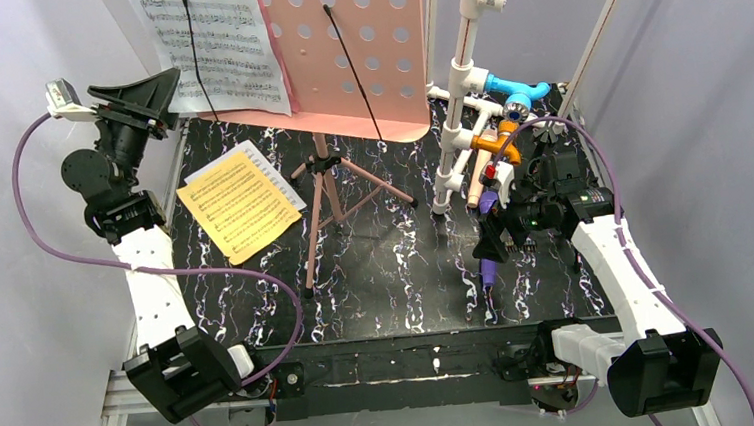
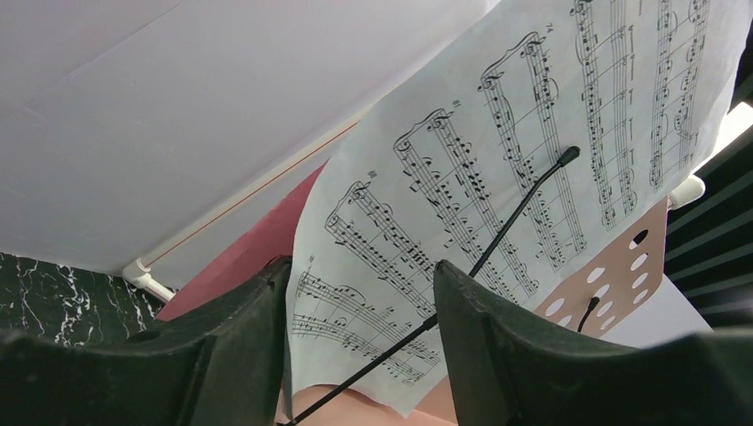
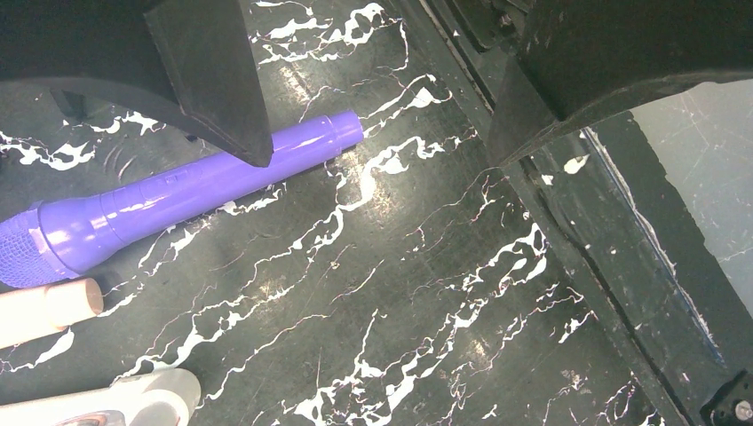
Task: Pack up the instrument practice props
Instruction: Pick up the sheet music from the music stand.
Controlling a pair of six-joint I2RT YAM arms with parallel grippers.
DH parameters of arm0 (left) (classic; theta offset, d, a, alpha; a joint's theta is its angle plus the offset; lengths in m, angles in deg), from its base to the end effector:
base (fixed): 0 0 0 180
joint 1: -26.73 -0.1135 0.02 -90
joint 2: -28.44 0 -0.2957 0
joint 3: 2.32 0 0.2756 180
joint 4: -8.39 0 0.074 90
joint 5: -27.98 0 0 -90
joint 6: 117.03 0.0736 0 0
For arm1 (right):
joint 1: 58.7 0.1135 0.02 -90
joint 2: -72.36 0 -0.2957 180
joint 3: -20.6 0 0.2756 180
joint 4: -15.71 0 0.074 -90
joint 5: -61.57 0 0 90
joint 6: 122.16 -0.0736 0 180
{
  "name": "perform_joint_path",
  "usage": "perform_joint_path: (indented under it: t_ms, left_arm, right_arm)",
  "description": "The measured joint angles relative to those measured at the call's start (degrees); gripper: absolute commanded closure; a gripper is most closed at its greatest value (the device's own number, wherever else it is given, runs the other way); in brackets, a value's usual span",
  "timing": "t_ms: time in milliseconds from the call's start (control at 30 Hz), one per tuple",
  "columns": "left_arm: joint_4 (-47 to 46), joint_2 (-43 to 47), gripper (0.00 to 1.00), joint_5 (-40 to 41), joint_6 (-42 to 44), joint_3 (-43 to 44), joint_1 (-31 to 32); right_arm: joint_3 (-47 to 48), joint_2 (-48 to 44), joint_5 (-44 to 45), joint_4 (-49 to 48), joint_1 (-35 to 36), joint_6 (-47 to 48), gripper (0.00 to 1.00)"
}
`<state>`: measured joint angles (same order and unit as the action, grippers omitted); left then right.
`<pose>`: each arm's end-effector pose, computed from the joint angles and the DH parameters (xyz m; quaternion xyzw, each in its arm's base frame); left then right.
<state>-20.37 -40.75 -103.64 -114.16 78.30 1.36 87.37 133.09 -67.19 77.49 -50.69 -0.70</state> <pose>0.2772 0.0774 0.5278 -0.1483 0.4866 -0.5635 0.6509 0.2149 0.0768 0.2919 -0.3964 0.8155 0.2540 0.3365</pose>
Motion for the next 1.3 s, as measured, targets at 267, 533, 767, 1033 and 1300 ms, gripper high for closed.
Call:
perform_joint_path:
  t_ms: [267, 533, 767, 1033, 1300]
  left_arm:
    - [0.2, -0.4, 1.0, -0.7, 1.0, 1.2, 0.3]
    - [0.3, -0.1, 1.0, -0.4, 2.7, 1.2, 0.3]
    - [0.6, 4.3, 1.0, 5.7, 2.4, -1.9, -1.6]
    - [0.2, 7.1, 1.0, 11.2, 1.8, -5.4, -3.0]
    - [-0.6, 9.2, 1.0, 15.1, 1.0, -14.5, -4.5]
  right_arm:
    - [0.0, 0.0, 0.0, 0.0, 0.0, 0.0, 0.0]
    - [0.0, 0.0, 0.0, 0.0, 0.0, -0.1, 0.0]
    - [0.0, 0.0, 0.5, 0.2, 0.1, -0.1, 0.0]
    - [0.0, 0.0, 0.9, 0.4, 0.3, 0.0, 0.0]
    - [0.0, 0.0, 1.1, 0.4, 0.3, 0.1, 0.0]
